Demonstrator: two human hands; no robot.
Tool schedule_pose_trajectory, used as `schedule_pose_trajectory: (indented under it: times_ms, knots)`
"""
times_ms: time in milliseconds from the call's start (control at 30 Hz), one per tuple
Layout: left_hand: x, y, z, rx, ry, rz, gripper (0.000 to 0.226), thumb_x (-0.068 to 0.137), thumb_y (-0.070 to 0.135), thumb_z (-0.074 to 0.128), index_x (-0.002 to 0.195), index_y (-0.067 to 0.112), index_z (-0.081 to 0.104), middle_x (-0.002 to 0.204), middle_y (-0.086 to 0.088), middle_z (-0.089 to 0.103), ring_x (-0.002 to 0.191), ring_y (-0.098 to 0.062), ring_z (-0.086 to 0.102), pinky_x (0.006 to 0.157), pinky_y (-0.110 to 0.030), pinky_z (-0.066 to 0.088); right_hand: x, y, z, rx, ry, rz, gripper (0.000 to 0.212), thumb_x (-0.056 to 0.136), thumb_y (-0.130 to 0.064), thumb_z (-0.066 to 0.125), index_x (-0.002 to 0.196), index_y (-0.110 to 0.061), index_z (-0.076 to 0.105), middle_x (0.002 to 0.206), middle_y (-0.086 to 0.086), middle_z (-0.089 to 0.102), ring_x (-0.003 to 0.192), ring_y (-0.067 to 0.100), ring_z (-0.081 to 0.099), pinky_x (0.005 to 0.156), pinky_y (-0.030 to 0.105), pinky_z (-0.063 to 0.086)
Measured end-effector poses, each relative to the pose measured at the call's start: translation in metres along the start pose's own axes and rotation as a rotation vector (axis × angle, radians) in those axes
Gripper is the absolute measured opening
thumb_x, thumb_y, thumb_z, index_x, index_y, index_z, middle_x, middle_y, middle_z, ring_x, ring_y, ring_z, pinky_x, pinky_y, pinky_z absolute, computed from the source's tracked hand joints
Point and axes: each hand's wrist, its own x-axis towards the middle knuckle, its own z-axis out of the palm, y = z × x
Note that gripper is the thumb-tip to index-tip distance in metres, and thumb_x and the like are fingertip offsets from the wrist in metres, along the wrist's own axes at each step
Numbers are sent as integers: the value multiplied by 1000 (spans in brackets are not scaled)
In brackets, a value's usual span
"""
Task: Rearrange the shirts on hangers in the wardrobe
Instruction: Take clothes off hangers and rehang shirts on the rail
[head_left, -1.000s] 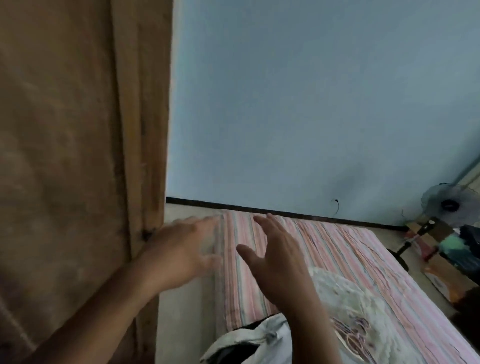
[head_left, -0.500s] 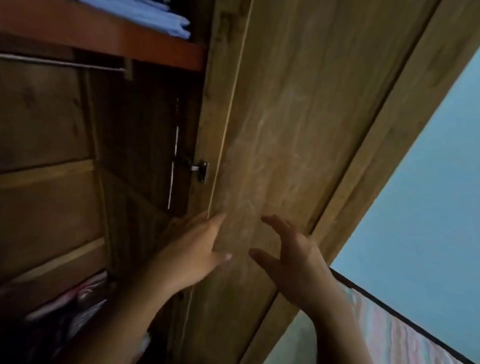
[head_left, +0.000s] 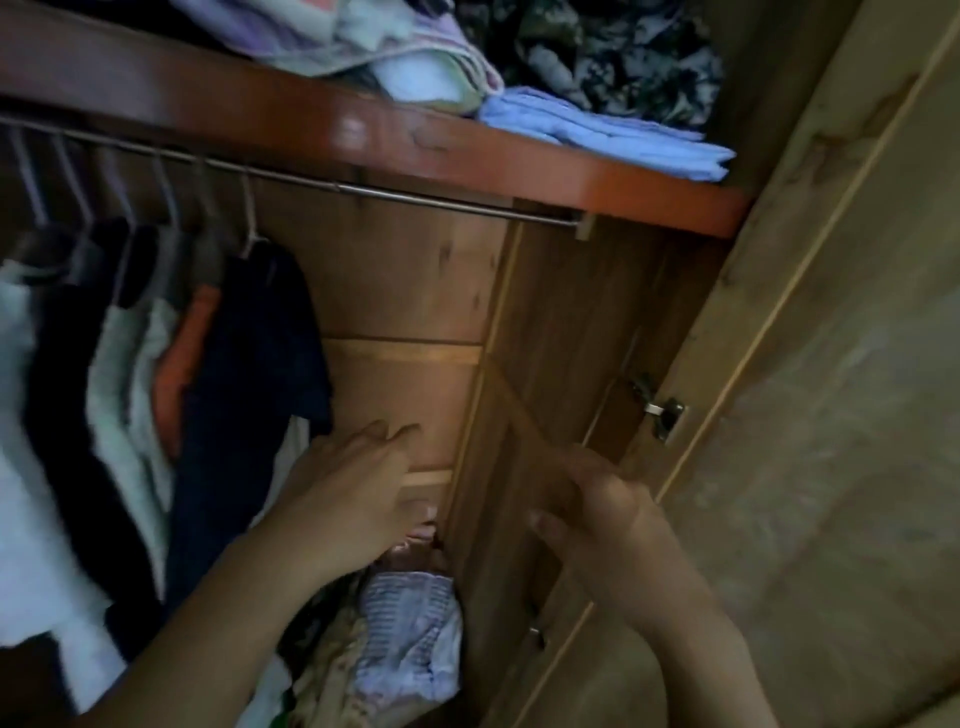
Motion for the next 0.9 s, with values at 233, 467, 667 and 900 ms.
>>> schedule_pose_trajectory:
  times_ms: [233, 467, 667, 900]
  knots:
    - [-8, -70, -33, 107, 46, -183, 77, 89, 66, 50, 152, 31, 22, 149, -2, 40, 131, -24, 43, 103, -37, 40, 59, -50, 38, -37, -95, -103, 57, 87, -42, 69, 140, -32, 48, 135, -2, 60, 123, 23, 58, 97, 35, 50]
    - [-13, -137, -68, 98, 96, -212, 74, 85, 62, 60, 146, 31, 32, 143, 5, 45, 121, -15, 50, 92, -35, 49, 108, -122, 80, -1, -159, -272, 61, 93, -43, 64, 147, -32, 40, 149, -7, 46, 124, 4, 47, 96, 14, 40]
    - [-15, -173, -90, 119, 169, -235, 63, 86, 55, 63, 140, 34, 40, 121, 5, 58, 104, -15, 59, 81, -37, 54, 150, -185, 115, 235, -291, -355, 57, 93, -47, 62, 145, -28, 45, 140, -10, 52, 116, -4, 44, 81, -3, 33]
    - [-10, -193, -88, 63, 197, -335, 54, 87, 54, 63, 131, 24, 51, 127, 1, 61, 112, -18, 59, 87, -36, 52, 212, -231, 157, 285, -349, -253, 42, 97, -46, 55, 118, -11, 62, 113, 6, 66, 103, 21, 62, 86, 35, 53]
